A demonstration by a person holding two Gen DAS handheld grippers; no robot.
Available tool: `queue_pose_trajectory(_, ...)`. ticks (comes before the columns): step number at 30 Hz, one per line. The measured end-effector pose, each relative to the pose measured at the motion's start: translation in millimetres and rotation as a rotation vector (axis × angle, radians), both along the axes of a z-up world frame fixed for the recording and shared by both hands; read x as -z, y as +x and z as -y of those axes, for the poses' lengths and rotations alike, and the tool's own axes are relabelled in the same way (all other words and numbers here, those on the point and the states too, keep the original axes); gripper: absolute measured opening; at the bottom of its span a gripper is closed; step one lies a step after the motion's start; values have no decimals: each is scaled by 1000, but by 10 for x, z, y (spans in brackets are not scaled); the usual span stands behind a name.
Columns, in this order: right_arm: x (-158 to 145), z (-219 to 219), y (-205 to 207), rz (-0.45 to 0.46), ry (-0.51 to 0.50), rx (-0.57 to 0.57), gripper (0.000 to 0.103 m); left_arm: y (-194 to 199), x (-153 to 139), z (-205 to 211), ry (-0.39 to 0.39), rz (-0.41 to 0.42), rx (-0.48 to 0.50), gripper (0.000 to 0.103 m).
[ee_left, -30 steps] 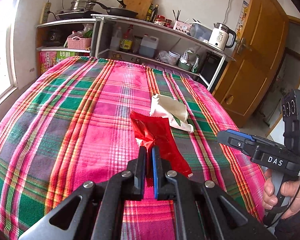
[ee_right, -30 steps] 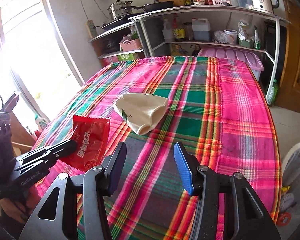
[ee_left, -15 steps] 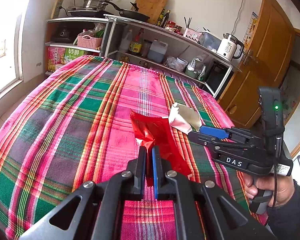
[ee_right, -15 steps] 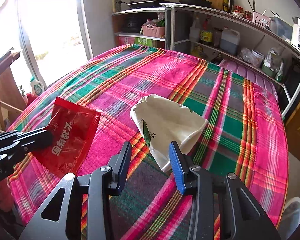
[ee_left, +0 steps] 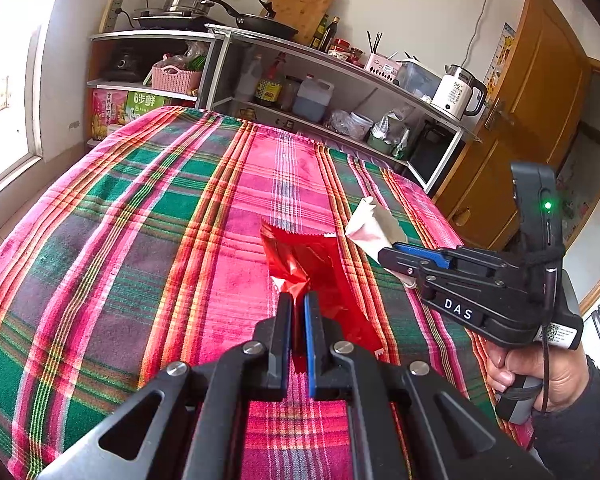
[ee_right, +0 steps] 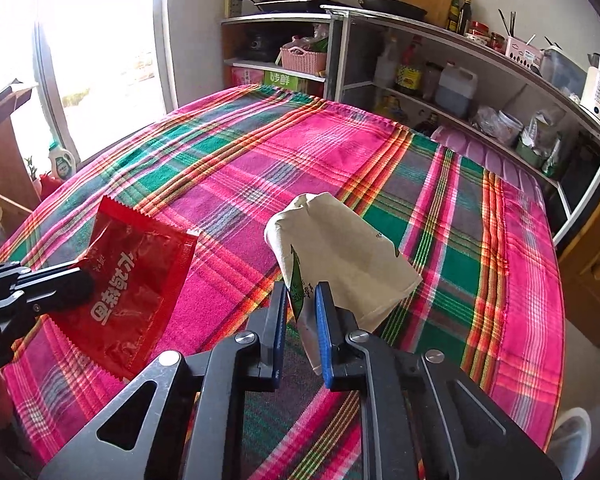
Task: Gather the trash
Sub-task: 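Lift the red bag and white tissue and carry them over the bin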
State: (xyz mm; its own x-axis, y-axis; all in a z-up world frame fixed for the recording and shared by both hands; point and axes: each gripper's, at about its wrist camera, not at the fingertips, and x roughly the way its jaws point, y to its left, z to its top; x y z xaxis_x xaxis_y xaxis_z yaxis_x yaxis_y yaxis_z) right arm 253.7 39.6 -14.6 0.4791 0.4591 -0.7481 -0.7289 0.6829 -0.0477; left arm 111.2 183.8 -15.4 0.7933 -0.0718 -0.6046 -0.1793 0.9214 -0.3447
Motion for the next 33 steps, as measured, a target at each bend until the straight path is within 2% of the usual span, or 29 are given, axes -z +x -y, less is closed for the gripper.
queue_pose_trajectory(14,-330,605,-242,-22,150,89,9,16,-147,247,15,19,46,6)
queue_pose_trajectory(23,-476,1087,-469,-12,202,154,9,56,-262,622,24,32,111,6)
queue_pose_trajectory(33,-509,1595,-609,-2,238,252,9,161,-378,1147,48,36,192,6)
